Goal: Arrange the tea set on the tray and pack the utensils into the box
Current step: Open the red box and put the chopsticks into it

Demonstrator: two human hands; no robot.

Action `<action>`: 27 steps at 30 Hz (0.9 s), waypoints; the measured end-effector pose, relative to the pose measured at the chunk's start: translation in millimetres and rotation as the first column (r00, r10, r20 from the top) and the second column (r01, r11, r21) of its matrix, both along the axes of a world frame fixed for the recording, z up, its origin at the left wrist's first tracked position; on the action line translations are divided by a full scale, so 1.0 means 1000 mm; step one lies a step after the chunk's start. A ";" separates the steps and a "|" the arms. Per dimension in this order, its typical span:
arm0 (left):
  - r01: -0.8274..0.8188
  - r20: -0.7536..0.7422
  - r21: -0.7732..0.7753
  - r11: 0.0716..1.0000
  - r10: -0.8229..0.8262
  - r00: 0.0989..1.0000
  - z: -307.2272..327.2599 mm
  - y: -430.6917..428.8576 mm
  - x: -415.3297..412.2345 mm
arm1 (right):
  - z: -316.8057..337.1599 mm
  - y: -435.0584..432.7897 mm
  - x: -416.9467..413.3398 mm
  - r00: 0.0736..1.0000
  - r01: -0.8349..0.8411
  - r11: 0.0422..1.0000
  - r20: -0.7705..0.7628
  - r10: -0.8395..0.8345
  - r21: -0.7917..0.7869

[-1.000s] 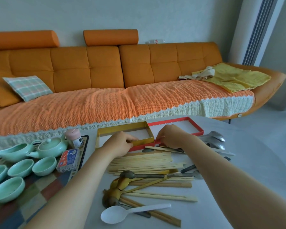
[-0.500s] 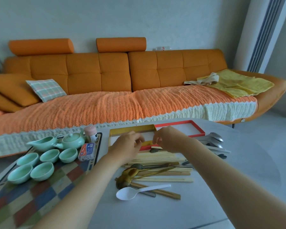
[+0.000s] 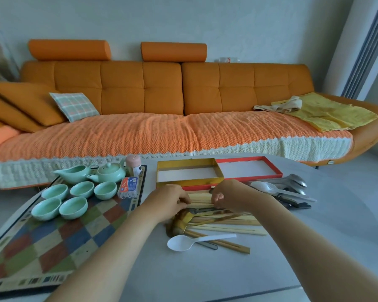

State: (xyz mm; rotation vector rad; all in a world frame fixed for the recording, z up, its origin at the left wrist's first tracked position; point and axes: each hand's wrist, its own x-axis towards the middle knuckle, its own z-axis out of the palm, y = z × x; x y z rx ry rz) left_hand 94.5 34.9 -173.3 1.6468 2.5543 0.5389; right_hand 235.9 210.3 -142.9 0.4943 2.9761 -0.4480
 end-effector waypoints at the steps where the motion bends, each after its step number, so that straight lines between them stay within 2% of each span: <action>1: 0.002 -0.004 0.005 1.000 -0.002 1.000 0.000 0.000 -0.003 | 0.000 0.001 -0.003 1.000 0.008 1.000 -0.012 -0.008 -0.014; 5: -0.017 -0.021 0.087 0.996 0.019 1.000 0.004 0.002 -0.016 | 0.006 0.005 -0.014 0.995 0.024 0.998 -0.097 -0.030 -0.066; 10: -0.134 0.058 0.305 0.943 0.122 0.991 0.018 -0.003 -0.038 | 0.018 0.008 -0.034 0.984 0.038 0.991 -0.165 -0.060 -0.132; 13: -0.160 0.118 0.302 0.940 0.130 0.984 0.016 -0.007 -0.049 | 0.018 0.006 -0.047 0.982 0.064 0.973 -0.159 -0.100 -0.220; 17: -0.183 0.106 0.371 0.910 0.155 0.982 0.002 -0.002 -0.063 | 0.009 0.007 -0.062 0.961 0.087 0.990 -0.252 -0.113 -0.112; 19: -0.196 0.033 0.418 0.887 0.201 0.979 0.000 0.003 -0.068 | 0.002 0.010 -0.070 0.961 0.066 0.998 -0.269 -0.068 -0.015; 22: -0.138 -0.152 0.366 0.920 0.205 0.967 -0.004 0.008 -0.069 | -0.008 0.011 -0.083 0.956 0.062 0.986 -0.293 -0.014 0.155; 24: -0.084 -0.186 0.287 0.954 0.141 0.972 -0.009 0.010 -0.066 | -0.010 0.008 -0.088 0.950 0.110 0.970 -0.309 -0.039 0.217; 27: -0.058 -0.143 0.179 0.982 0.084 0.986 -0.017 0.012 -0.063 | -0.012 0.005 -0.092 0.965 0.173 0.979 -0.217 -0.147 0.104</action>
